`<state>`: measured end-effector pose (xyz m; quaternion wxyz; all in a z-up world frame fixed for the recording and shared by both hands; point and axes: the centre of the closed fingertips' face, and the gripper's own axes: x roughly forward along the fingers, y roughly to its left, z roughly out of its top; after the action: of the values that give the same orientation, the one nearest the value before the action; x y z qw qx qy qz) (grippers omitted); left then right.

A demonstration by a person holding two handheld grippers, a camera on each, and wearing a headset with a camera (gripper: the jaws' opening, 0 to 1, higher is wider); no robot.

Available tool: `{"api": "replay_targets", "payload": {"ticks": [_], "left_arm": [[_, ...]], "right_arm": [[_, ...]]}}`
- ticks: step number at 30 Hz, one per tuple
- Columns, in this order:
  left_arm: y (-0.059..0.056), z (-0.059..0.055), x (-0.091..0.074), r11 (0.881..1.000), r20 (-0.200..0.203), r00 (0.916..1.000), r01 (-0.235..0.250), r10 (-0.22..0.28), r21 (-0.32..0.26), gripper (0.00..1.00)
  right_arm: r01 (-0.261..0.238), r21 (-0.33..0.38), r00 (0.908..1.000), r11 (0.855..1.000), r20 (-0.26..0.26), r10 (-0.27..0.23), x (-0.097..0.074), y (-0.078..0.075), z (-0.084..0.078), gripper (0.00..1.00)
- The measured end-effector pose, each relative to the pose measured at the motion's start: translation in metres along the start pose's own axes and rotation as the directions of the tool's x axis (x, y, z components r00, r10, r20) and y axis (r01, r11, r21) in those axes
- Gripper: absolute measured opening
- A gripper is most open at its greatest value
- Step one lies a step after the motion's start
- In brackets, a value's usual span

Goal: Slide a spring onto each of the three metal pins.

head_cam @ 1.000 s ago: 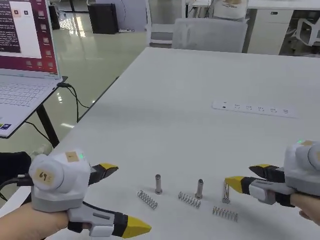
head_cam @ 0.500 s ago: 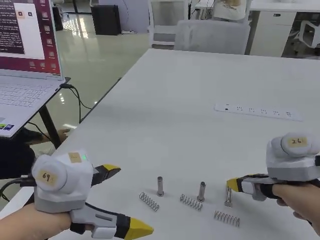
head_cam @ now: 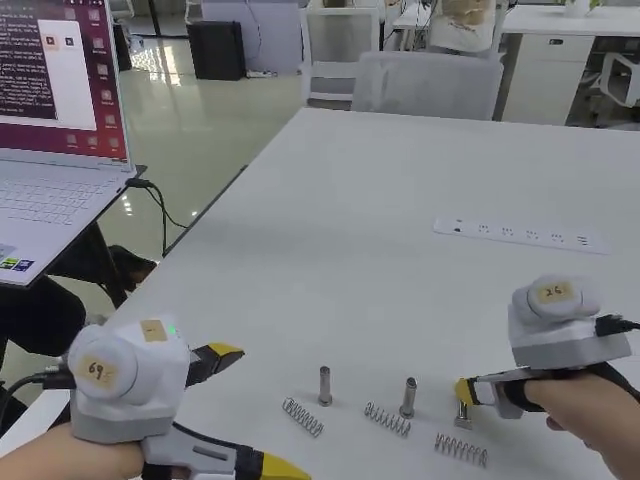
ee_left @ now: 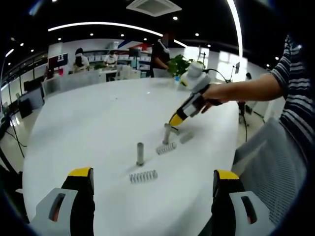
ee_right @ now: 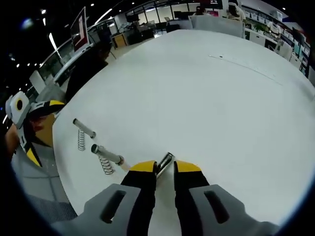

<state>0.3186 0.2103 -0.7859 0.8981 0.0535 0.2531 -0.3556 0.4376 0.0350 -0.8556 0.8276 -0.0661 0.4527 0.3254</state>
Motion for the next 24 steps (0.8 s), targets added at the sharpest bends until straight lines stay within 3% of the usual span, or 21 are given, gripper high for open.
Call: {"api": "replay_targets", "payload": {"ticks": [8,14,24], "left_arm": [[-0.0001,0.0002,-0.0004,1.0,-0.003,1.0,0.005,-0.004,0.004,0.98],[-0.0028,-0.0007,0.0013,1.0,-0.004,0.9999,0.012,-0.012,0.001,0.98],[-0.0046,0.0001,0.0019,1.0,-0.002,0.9999,0.015,-0.015,0.0,0.98]], "right_arm": [[0.016,-0.02,0.9995,1.0,-0.028,-0.017,0.0055,0.0038,0.0022,0.1],[0.032,-0.078,0.9975,0.996,-0.06,-0.037,0.0064,0.0015,-0.0049,0.05],[0.021,-0.107,0.999,0.994,-0.038,-0.025,0.0015,-0.0007,-0.001,0.05]]}}
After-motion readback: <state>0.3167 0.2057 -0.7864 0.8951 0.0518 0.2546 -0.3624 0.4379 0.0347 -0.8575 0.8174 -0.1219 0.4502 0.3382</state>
